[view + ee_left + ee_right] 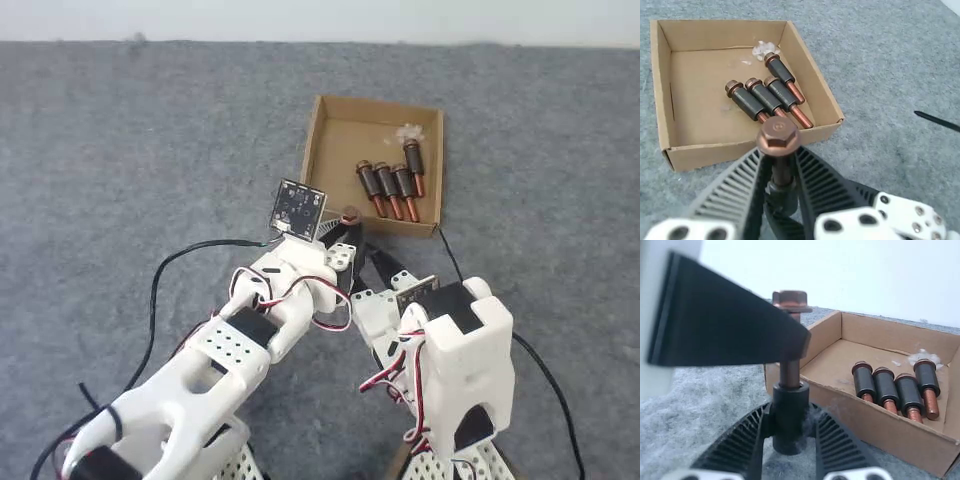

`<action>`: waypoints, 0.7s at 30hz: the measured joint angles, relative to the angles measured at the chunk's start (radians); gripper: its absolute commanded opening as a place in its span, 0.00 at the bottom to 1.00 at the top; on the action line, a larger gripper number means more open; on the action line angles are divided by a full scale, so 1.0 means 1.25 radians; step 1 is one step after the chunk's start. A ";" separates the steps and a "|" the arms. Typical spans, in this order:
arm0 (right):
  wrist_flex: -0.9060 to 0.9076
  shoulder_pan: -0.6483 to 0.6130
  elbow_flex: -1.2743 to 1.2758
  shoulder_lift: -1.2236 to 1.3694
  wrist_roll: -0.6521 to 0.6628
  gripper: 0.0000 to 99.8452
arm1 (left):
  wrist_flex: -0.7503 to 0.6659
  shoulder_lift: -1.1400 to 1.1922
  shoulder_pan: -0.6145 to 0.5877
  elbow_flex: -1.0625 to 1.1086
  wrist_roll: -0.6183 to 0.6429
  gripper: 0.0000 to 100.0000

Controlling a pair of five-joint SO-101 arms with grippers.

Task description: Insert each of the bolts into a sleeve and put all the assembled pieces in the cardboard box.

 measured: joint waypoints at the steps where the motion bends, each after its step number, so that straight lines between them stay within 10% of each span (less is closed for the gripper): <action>1: 0.000 0.000 0.000 0.000 0.000 0.01 | 0.002 -0.001 0.000 0.001 0.000 0.01; 21: 0.001 0.000 0.000 0.000 0.001 0.01 | 0.004 -0.015 0.039 0.053 -0.139 0.01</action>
